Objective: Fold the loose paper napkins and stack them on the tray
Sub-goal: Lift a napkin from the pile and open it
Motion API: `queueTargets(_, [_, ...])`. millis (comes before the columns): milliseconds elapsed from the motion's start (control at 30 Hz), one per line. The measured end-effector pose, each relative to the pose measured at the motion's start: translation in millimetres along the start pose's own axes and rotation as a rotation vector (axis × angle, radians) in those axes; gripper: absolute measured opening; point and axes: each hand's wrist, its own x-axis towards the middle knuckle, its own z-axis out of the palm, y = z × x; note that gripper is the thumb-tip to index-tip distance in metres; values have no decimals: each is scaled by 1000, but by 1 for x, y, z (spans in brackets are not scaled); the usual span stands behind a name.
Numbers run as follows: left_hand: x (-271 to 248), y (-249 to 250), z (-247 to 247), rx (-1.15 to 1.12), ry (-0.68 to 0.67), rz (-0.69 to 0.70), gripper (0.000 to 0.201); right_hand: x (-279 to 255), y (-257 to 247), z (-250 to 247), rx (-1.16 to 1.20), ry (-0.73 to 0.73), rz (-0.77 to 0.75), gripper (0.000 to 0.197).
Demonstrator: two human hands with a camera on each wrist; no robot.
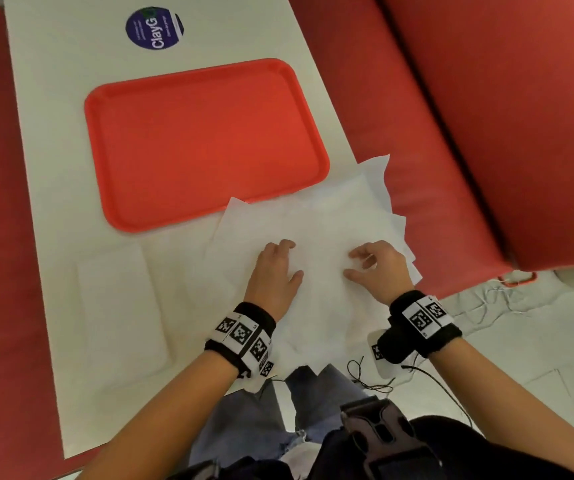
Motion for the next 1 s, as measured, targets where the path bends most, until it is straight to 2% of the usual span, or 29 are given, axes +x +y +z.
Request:
queueTargets(167, [2, 9, 10, -155, 97, -161, 55, 5, 7, 4, 28, 6, -14, 30])
queueTargets(267, [2, 10, 16, -137, 172, -222, 62, 6, 9, 4, 33, -11, -24, 31])
queueTargets(400, [2, 9, 22, 0, 228, -205, 68, 9, 12, 3, 32, -20, -39, 31])
queueTargets(567, [8, 5, 13, -133, 182, -215, 71, 9, 14, 3, 35, -25, -56, 31])
queueTargets(633, [12, 5, 11, -111, 210, -227, 72, 8, 15, 3, 39, -18, -67, 31])
queueTargets(700, [13, 5, 12, -80, 243, -197, 71, 8, 15, 4, 47, -7, -80, 31])
queueTargets(800, [15, 8, 12, -179, 191, -157, 67, 9, 13, 5, 53, -5, -86, 33])
queueTargets(900, [12, 16, 5, -261, 188, -113, 61, 9, 9, -1, 66, 1, -103, 45])
queueTargets(1000, [8, 26, -12, -274, 164, -22, 65, 13, -3, -17, 80, 46, -235, 76])
